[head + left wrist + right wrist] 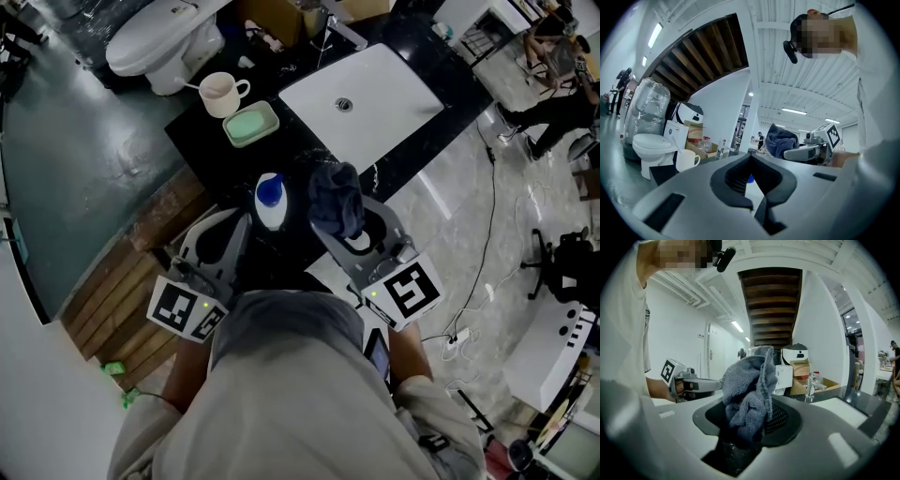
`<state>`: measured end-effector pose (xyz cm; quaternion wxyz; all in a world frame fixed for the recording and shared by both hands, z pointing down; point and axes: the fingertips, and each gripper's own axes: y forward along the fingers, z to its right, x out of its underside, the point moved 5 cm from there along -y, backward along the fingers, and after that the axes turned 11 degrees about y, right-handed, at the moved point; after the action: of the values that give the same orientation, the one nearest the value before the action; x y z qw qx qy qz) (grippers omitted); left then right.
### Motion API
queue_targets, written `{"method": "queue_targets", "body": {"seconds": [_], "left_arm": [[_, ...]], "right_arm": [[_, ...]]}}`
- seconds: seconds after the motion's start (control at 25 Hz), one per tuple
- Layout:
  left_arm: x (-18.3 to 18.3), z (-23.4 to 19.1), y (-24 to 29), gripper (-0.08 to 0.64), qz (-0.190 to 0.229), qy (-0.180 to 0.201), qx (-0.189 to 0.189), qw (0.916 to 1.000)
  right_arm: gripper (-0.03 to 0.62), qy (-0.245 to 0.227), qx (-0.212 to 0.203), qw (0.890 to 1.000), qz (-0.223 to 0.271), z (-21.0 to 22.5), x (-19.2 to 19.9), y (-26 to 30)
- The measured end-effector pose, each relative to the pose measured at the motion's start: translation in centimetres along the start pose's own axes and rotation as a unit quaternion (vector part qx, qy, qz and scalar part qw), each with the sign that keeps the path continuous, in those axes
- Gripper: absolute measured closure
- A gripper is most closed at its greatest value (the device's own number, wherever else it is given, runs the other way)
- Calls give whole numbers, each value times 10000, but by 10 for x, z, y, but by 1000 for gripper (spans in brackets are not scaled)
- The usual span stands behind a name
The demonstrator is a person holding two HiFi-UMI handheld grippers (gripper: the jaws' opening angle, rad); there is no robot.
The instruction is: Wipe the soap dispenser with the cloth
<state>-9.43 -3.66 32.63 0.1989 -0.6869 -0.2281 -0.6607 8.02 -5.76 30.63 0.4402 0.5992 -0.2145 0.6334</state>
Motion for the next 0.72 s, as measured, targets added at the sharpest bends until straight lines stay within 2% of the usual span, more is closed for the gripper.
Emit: {"method": "queue_targets", "body": {"seconds": [0.44,0.72], "left_arm": [[-10,6,3,554,109,-158,215,9996],[-14,14,3,554,108,-97,276,9995]], "right_arm": [[425,29,-124,9993,346,-8,-13,-18],[423,-10,-109,9987,488,-6,-15,-30]]}}
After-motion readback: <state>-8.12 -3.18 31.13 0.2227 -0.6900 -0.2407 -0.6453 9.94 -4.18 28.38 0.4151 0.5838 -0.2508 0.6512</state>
